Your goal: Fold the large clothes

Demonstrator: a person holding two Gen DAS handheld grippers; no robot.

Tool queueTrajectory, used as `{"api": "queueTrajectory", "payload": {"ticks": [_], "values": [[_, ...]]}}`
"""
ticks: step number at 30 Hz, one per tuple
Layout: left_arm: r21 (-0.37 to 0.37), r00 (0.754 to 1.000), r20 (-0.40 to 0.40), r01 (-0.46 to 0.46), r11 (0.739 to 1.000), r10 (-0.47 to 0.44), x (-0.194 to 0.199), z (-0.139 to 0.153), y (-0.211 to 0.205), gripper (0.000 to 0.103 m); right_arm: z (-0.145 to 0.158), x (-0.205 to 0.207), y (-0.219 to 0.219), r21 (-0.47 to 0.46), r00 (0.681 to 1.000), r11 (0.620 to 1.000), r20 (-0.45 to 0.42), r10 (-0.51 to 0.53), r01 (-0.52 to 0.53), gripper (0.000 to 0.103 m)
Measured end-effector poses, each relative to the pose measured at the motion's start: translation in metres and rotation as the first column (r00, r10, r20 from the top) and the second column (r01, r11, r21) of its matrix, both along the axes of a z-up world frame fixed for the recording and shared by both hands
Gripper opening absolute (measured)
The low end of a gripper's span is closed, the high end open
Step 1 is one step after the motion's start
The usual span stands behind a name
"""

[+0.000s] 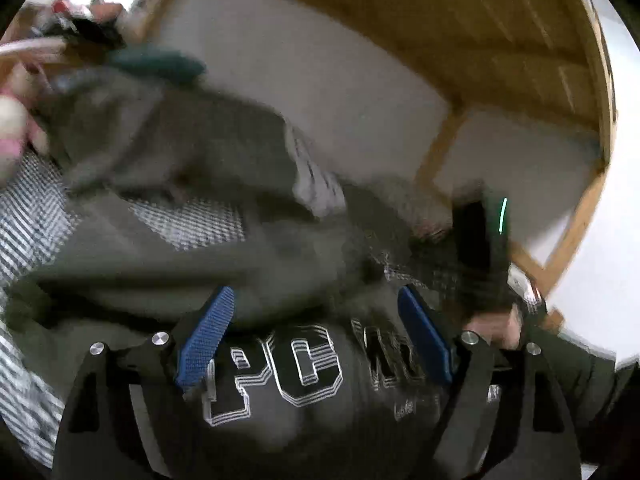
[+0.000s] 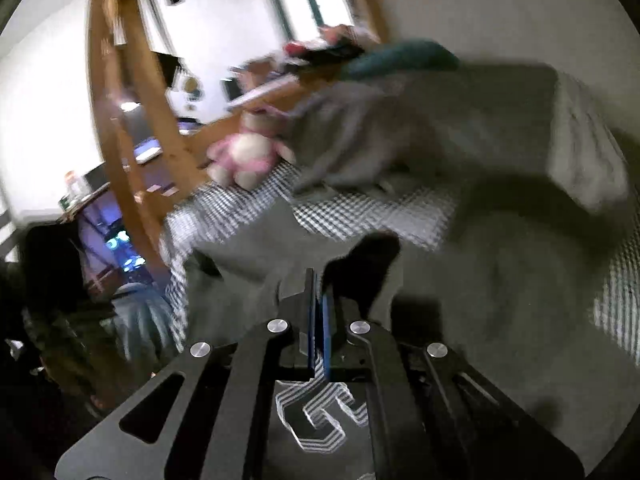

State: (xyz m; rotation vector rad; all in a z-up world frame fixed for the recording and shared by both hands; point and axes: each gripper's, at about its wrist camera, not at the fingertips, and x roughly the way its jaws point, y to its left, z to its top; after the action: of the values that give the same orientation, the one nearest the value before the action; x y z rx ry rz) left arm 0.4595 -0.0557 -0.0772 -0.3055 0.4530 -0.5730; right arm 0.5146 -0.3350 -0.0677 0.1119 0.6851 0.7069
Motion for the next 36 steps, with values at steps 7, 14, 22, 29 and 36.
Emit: {"api": "queueTrajectory", "payload": {"ticks": [7, 14, 22, 29, 36], "values": [[0.311, 0.963, -0.223, -0.076, 0.947, 0.150, 0.142, -0.017, 0.022, 0.093, -0.044, -0.056, 0.008, -0.110, 0.991, 0.990, -0.110, 0.080, -0.092, 0.003], [0.401, 0.929, -0.364, 0.089, 0.912, 0.070, 0.101, -0.099, 0.003, 0.093, -0.049, -0.078, -0.008, -0.080, 0.987, 0.997, -0.162, -0.006, -0.007, 0.047], [0.601, 0.972, -0.207, 0.034, 0.799, 0.115, 0.074, -0.125, -0.026, 0.095, -0.076, -0.028, 0.004, -0.056, 0.918, 0.994, -0.384, -0.105, 0.090, 0.078], [0.545, 0.975, -0.190, 0.009, 0.838, 0.113, 0.062, -0.118, -0.018, 0.095, -0.073, -0.026, 0.015, -0.068, 0.919, 0.995, -0.381, -0.099, 0.079, 0.019], [0.453, 0.992, -0.123, 0.032, 0.891, 0.027, 0.046, -0.098, -0.035, 0.095, 0.002, -0.001, -0.010, 0.011, 0.978, 0.993, -0.176, -0.112, 0.116, 0.016]]}}
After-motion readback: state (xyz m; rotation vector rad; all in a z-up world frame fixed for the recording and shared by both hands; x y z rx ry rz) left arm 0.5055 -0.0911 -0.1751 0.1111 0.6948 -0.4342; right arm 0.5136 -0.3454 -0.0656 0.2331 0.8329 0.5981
